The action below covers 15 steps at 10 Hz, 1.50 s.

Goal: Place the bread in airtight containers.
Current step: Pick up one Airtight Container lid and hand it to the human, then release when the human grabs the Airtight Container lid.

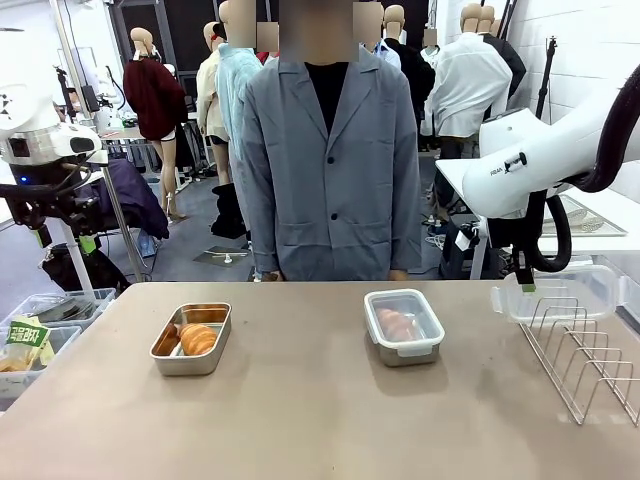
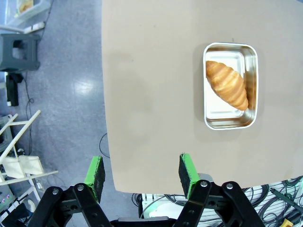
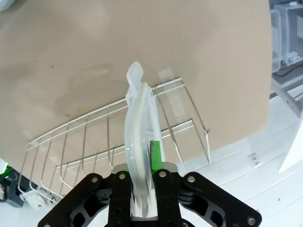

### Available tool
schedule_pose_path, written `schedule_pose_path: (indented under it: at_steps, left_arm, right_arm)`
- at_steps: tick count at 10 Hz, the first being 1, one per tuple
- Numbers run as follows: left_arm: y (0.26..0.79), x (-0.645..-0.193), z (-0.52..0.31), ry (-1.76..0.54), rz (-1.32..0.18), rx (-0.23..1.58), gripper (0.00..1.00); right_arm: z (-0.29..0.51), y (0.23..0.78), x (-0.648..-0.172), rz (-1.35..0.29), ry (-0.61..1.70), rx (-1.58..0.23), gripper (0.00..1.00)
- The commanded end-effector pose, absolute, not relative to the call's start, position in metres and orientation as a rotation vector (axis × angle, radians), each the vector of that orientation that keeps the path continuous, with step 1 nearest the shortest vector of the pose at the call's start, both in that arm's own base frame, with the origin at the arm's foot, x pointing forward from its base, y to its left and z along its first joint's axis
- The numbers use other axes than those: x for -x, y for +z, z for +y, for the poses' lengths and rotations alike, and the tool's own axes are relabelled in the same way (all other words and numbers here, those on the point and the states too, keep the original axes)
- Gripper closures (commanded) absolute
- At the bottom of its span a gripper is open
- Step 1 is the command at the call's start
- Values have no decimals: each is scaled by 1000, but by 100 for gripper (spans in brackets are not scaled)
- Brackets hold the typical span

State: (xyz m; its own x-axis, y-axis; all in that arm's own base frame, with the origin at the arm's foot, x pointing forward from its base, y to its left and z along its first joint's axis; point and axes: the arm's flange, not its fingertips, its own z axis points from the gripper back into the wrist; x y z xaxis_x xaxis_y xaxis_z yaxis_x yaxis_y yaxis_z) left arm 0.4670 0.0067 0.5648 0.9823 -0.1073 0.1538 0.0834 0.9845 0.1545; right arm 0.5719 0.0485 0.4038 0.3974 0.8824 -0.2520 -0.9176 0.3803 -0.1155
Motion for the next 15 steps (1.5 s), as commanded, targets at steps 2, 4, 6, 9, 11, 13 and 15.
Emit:
schedule_pose_path:
  at_steps: [2,4,6,9,11,13,15]
  left_arm:
    - [564,-466,6,-79,-175,-158,19]
    - [564,-466,6,-79,-175,-158,19]
    - [564,-466,6,-79,-175,-158,19]
    - [564,-466,6,-79,-175,-158,19]
    - [564,-466,6,-79,-175,-158,19]
    - [564,-466,6,-79,-175,-158,19]
    - [564,-466,6,-79,-175,-158,19]
  right_arm:
    - [52,413,-561,133,1142,321,100]
    - [55,427,-554,113,1166,329,100]
    - [56,458,-533,40,1213,359,100]
    - [68,539,-497,-171,1408,397,100]
    - [93,594,-472,-348,1585,431,100]
    - [138,633,-474,-479,1645,467,100]
    - [187,661,-483,-604,1676,428,100]
